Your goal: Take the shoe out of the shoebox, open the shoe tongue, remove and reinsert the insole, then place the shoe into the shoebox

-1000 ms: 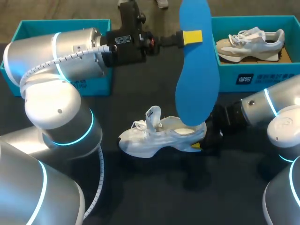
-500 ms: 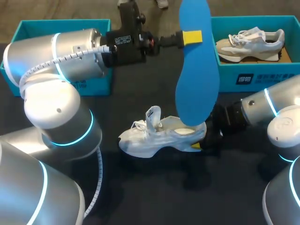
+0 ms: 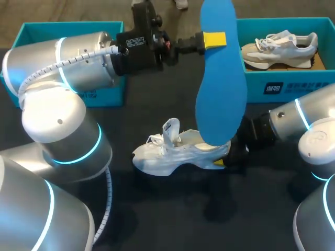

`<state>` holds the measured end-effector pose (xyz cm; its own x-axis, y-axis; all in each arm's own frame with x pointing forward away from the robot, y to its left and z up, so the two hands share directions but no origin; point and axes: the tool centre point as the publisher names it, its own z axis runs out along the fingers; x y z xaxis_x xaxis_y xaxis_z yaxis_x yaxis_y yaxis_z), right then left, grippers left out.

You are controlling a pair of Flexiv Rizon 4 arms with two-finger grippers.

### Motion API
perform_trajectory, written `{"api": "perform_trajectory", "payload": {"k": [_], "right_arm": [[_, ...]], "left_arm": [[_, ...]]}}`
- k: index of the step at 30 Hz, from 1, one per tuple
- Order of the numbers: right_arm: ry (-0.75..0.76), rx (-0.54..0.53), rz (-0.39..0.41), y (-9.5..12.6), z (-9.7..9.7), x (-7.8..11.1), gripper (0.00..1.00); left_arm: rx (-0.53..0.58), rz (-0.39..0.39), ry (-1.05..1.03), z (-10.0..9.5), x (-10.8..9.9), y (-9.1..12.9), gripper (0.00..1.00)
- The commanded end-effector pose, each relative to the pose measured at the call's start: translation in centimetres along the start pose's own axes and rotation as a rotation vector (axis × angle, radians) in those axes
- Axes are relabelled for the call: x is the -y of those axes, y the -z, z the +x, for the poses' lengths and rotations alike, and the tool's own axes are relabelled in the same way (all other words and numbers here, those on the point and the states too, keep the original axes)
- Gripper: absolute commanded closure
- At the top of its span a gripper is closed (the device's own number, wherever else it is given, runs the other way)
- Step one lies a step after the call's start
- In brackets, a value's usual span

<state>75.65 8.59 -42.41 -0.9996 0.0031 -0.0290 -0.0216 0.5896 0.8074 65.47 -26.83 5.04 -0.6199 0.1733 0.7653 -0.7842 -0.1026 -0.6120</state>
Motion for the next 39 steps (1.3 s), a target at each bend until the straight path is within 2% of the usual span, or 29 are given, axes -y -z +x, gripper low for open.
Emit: {"api": "perform_trajectory", "payload": {"k": [1,15,35,36,37,39], "right_arm": [[0.000,-0.001,0.003,-0.6,0.0,0.1,1.00],[0.000,-0.001,0.003,-0.6,0.0,0.1,1.00],[0.000,-0.001,0.003,-0.6,0.0,0.1,0.99],[0.000,-0.001,0.003,-0.6,0.0,0.1,0.62],[0.000,-0.001,0.003,-0.6,0.0,0.1,0.00],[0.000,-0.001,0.003,-0.6,0.0,0.1,0.00]], "left_arm": [[0.004,0.000,0.002,0.6,-0.3,2.1,1.00],[-0.003,-0.013,-0.015,1.2,-0.8,3.6,1.00],[-0.012,-0.006,-0.004,1.2,-0.8,3.7,1.00],[-0.012,-0.006,-0.004,1.2,-0.8,3.7,1.00],[-0.012,-0.006,-0.004,1.2,-0.8,3.7,1.00],[-0.012,-0.006,-0.004,1.2,-0.8,3.7,1.00]]}}
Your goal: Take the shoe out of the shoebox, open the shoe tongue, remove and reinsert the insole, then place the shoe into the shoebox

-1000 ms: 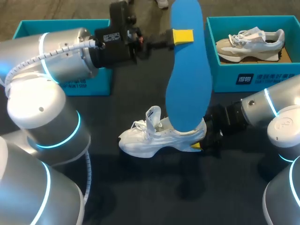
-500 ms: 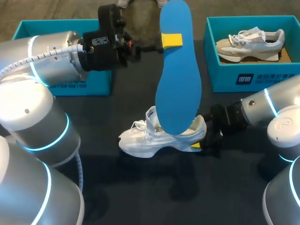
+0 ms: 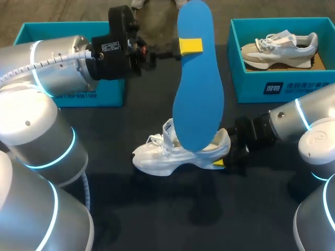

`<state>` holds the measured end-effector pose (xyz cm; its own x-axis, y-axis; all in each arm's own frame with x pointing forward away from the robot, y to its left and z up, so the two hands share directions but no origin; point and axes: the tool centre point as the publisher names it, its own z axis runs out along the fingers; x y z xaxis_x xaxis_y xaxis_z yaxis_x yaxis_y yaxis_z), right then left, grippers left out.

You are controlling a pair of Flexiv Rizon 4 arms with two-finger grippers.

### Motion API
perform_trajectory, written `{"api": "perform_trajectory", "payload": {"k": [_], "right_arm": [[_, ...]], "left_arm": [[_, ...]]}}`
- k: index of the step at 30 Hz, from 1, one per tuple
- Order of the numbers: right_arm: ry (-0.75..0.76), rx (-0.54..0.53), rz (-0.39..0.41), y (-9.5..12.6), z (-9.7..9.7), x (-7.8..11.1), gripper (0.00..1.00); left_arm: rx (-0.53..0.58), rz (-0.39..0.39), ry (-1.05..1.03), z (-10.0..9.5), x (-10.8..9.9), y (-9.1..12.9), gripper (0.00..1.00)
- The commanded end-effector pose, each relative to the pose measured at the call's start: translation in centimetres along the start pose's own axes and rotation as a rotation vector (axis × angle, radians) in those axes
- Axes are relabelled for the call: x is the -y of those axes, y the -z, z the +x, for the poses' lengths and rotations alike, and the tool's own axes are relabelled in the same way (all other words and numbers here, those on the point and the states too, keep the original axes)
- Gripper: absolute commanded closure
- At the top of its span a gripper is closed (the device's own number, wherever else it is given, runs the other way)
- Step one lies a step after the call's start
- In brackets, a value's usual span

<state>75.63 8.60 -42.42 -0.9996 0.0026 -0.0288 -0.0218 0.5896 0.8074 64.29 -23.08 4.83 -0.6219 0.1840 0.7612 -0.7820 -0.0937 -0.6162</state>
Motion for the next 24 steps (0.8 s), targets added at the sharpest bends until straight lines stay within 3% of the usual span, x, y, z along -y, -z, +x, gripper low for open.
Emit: {"api": "perform_trajectory", "payload": {"k": [1,9,24], "right_arm": [[0.000,0.000,0.003,-0.6,-0.1,0.1,0.00],[0.000,0.000,0.003,-0.6,-0.1,0.1,0.00],[-0.074,0.042,0.166,1.9,0.0,-0.9,0.00]], "left_arm": [[-0.001,0.003,-0.001,0.0,-0.1,0.0,1.00],[-0.001,0.003,-0.001,0.0,-0.1,0.0,1.00],[-0.001,0.003,-0.001,0.0,-0.1,0.0,1.00]]}}
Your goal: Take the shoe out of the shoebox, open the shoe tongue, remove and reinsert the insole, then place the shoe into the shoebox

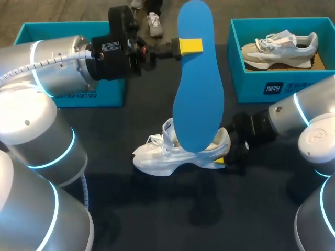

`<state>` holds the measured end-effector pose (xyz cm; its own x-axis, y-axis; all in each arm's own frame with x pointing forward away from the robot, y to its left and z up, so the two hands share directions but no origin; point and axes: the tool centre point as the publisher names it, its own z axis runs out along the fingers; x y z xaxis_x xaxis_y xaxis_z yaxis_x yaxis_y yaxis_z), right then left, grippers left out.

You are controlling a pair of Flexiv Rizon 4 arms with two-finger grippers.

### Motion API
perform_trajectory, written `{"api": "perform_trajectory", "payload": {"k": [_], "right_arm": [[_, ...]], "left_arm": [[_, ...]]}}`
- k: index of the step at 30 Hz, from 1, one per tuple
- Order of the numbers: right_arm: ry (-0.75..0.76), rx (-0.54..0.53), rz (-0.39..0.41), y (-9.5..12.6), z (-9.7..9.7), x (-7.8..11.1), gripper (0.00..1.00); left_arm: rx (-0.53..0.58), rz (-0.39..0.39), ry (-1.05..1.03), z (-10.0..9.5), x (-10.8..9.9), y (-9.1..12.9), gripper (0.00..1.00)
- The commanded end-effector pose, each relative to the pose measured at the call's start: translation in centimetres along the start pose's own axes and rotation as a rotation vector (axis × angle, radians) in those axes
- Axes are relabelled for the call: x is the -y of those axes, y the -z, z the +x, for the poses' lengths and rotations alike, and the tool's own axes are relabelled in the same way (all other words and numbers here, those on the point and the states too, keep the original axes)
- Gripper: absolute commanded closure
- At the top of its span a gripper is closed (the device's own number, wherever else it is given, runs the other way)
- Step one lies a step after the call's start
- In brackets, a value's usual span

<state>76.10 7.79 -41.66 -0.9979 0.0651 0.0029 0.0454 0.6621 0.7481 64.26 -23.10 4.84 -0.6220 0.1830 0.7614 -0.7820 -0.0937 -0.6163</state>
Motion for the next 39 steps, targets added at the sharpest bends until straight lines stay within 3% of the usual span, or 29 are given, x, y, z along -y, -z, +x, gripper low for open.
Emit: {"api": "perform_trajectory", "payload": {"k": [1,9,18,31,39], "right_arm": [[-0.014,0.014,0.078,1.1,0.6,-0.8,0.00],[-0.041,0.031,0.194,2.9,0.6,-1.9,0.00],[-0.096,0.069,0.381,4.8,0.7,-3.1,0.00],[-0.112,0.127,0.570,6.0,0.9,-4.8,0.00],[-0.084,0.106,0.674,6.4,0.9,-6.4,0.00]], "left_arm": [[-0.002,0.003,-0.001,0.0,-0.1,0.0,1.00],[-0.002,0.003,-0.001,0.0,-0.1,0.0,1.00],[-0.002,0.003,-0.001,0.0,-0.1,0.0,1.00],[-0.002,0.003,-0.001,0.0,-0.1,0.0,1.00],[-0.002,0.003,-0.001,0.0,-0.1,0.0,1.00]]}}
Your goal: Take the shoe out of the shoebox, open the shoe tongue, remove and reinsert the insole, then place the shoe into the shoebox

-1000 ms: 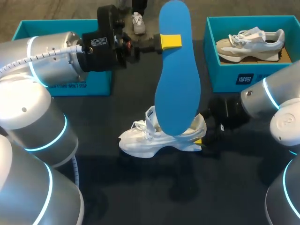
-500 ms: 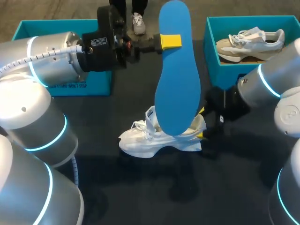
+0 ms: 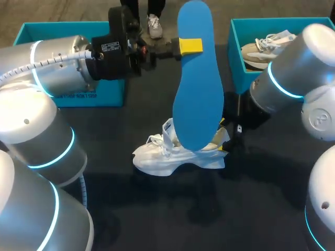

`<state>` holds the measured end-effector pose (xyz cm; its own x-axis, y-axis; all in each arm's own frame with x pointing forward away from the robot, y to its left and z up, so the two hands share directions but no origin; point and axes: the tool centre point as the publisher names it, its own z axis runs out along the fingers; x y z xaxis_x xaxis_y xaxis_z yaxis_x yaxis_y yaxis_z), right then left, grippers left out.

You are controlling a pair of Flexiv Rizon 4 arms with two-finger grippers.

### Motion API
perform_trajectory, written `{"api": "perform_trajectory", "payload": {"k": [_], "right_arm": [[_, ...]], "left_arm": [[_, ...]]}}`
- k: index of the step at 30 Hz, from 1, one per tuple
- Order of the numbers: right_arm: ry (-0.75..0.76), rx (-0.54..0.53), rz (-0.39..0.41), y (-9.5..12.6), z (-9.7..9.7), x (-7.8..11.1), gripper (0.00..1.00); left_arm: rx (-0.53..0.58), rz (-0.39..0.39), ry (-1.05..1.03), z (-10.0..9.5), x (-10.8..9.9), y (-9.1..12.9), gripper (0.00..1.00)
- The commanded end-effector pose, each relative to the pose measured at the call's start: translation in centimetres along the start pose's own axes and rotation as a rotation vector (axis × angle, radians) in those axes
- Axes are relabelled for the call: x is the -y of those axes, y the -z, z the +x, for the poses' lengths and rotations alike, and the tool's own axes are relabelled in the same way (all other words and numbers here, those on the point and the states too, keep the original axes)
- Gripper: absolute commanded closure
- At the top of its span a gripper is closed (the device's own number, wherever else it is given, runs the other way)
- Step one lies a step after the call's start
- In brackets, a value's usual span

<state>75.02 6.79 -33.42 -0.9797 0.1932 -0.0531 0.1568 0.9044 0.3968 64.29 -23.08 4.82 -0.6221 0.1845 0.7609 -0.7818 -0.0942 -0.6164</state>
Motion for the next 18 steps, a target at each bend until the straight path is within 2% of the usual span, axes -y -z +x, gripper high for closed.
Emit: {"api": "perform_trajectory", "payload": {"k": [1,18], "right_arm": [[0.016,-0.009,0.245,0.6,-0.1,-1.0,0.00],[0.100,-0.049,0.308,1.2,-0.2,-2.4,0.00]], "left_arm": [[-0.001,0.003,0.000,0.0,-0.1,0.0,1.00],[-0.001,0.003,0.000,0.0,-0.1,0.0,1.00]]}}
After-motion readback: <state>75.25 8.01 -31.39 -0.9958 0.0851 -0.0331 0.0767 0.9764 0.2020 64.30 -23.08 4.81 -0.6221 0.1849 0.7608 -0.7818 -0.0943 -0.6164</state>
